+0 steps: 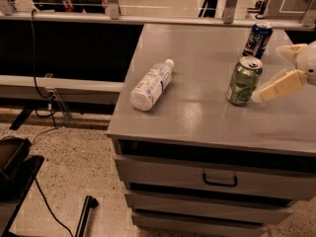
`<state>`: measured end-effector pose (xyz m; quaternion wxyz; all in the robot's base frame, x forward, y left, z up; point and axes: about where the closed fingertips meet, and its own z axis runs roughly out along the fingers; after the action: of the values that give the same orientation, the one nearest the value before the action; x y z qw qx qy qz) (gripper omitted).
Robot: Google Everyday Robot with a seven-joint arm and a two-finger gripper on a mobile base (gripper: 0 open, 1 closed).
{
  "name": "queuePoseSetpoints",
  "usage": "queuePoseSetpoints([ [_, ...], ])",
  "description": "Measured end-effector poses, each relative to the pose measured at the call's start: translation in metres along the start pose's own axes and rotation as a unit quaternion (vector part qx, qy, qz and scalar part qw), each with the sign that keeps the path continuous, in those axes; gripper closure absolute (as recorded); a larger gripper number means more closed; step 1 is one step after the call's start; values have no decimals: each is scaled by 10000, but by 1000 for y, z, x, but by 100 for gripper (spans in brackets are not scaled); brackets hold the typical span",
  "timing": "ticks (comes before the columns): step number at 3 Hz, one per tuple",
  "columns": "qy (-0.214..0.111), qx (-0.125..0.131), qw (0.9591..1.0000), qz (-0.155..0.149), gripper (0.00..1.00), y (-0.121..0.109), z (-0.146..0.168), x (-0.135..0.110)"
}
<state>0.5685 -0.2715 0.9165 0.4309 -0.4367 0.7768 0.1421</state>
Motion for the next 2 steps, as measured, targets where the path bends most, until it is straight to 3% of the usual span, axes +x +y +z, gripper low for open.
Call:
queuePoseSetpoints([
  [2,-781,166,9968,108,0,-5,13,-4],
])
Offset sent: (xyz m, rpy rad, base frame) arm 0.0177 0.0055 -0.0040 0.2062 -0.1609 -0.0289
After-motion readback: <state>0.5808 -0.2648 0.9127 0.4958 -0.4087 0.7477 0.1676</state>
